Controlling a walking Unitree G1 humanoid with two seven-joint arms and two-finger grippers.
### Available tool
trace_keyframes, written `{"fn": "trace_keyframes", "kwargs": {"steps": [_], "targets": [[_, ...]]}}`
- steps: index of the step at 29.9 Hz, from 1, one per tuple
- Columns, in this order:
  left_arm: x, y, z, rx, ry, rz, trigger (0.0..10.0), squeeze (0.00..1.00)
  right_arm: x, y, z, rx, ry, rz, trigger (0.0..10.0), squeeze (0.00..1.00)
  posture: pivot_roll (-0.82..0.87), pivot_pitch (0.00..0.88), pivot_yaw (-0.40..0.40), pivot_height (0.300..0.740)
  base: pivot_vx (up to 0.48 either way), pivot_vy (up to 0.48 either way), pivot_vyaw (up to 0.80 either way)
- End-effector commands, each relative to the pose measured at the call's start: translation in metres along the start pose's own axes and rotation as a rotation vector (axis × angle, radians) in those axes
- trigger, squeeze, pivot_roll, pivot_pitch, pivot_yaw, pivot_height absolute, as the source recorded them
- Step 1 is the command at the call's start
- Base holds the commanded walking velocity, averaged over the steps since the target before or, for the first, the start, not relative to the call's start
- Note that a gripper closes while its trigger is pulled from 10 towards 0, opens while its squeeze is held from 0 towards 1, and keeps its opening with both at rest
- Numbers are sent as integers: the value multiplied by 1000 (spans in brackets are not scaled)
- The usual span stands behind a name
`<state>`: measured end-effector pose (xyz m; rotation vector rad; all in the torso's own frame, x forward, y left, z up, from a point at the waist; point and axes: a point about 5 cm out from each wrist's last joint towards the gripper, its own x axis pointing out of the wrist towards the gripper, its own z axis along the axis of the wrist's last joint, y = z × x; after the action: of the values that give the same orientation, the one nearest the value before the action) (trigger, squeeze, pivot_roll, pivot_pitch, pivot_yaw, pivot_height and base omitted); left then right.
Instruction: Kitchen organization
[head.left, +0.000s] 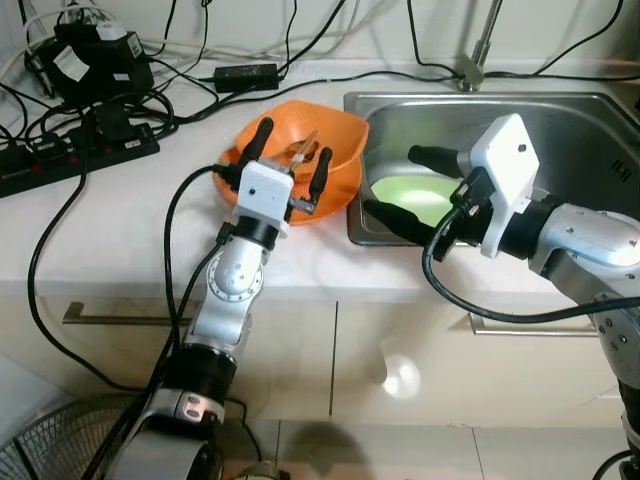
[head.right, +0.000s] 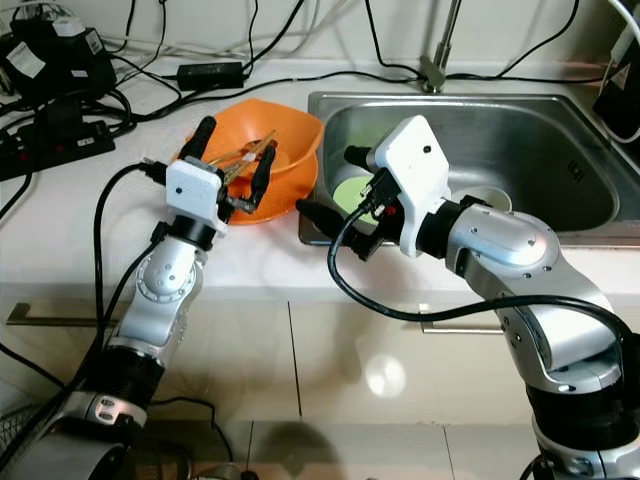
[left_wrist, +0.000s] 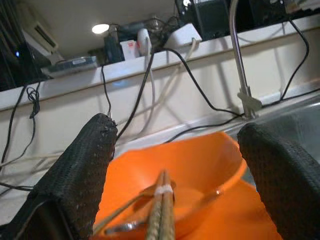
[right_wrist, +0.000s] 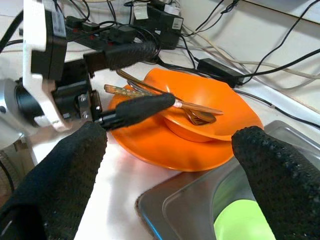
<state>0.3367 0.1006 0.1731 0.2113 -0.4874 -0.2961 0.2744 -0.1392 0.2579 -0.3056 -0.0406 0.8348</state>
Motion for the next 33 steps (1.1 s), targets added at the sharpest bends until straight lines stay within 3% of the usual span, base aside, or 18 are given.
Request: {"fn": "trace_keyframes", "kwargs": {"steps": [1,8,9,10,13,14,15,16,17,18,31,32,33], "targets": [[-2,-3,-3,6,10,-19,10000,0,0,3,6,-19,-18,22,10000,0,-71,53,28,740,0,0,0],[-3,-11,-9,-33,50,-41,10000,0,0,3,6,-22,-18,24,10000,0,-75,51,32,740,0,0,0],[-3,-12,-10,-35,51,-46,9176,0,0,3,6,-22,-18,24,10000,0,-75,51,32,740,0,0,0],[-3,-14,-10,-37,52,-56,6039,0,0,3,6,-22,-18,24,10000,0,-78,50,35,740,0,0,0],[-3,-16,-11,-41,56,-64,5843,0,-1,3,6,-22,-18,26,10000,0,-78,50,35,740,0,0,0],[-2,-16,-12,-47,60,-62,4627,0,-1,4,6,-22,-16,28,10000,0,-80,51,34,740,0,0,0],[-2,-16,-12,-49,62,-62,4627,0,-1,4,6,-22,-16,30,10000,0,-80,51,34,740,0,0,0],[-2,-16,-13,-51,65,-60,3686,0,-1,4,6,-21,-14,33,10000,0,-82,51,34,740,0,0,0],[-2,-17,-13,-53,69,-62,3804,0,-2,5,6,-19,-12,39,10000,0,-83,52,34,740,0,0,0],[-3,-16,-15,-51,77,-53,9961,0,-2,7,5,-16,-7,53,10000,0,-84,52,33,740,0,0,0],[-2,0,-20,-28,100,12,10000,0,-4,13,1,-9,14,97,10000,0,-83,57,29,740,0,0,0],[0,1,-20,-28,101,10,6471,0,-5,13,2,-9,13,98,10000,0,-86,58,28,740,0,0,0],[0,2,-20,-29,100,12,3882,0,-5,13,2,-9,13,97,10000,0,-86,58,28,740,0,0,0]]}}
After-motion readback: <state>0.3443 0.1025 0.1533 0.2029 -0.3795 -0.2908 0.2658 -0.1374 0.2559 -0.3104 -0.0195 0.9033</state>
